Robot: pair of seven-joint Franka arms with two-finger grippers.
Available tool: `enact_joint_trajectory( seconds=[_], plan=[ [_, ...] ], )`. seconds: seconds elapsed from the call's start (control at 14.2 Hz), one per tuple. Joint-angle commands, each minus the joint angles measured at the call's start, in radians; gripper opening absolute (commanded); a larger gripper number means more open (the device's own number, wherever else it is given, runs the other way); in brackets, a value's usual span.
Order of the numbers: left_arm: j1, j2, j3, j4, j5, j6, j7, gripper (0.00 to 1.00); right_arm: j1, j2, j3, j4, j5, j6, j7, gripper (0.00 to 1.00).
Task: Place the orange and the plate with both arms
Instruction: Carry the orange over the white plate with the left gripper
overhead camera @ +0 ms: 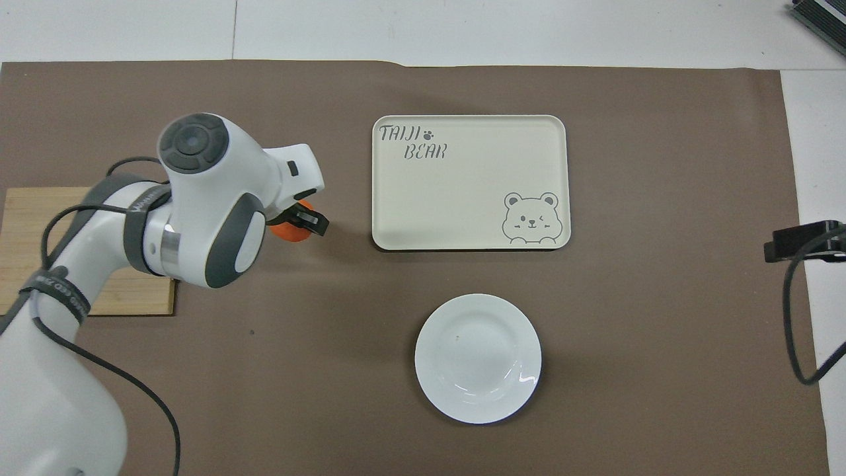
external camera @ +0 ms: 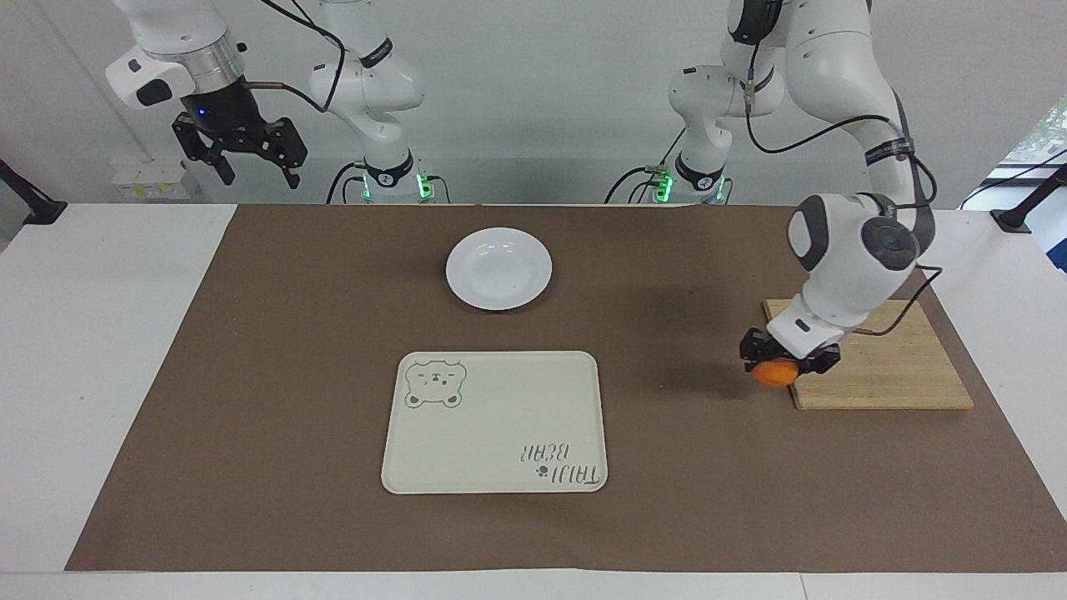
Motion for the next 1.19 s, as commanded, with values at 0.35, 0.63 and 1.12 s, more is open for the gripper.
enact_joint_trajectory(
  seconds=[0.35,0.63,1.12],
  plan=[
    [-0.404,-0.067,0.016,-0.120,-0.035,0.133,-0.408,0.00,-0.006,0.007,0.001,0.013,-0.007,0.000,-0.012,1.00],
    [-0.547,0.013,0.015,-0.176,-0.035,0.291,-0.539,0.00,-0.006,0.007,0.001,0.013,-0.007,0.000,-0.012,1.00],
    [-0.566,0.007,0.007,-0.165,-0.053,0.276,-0.602,1.00,-0.006,0.007,0.001,0.013,-0.007,0.000,-0.012,1.00]
  ],
)
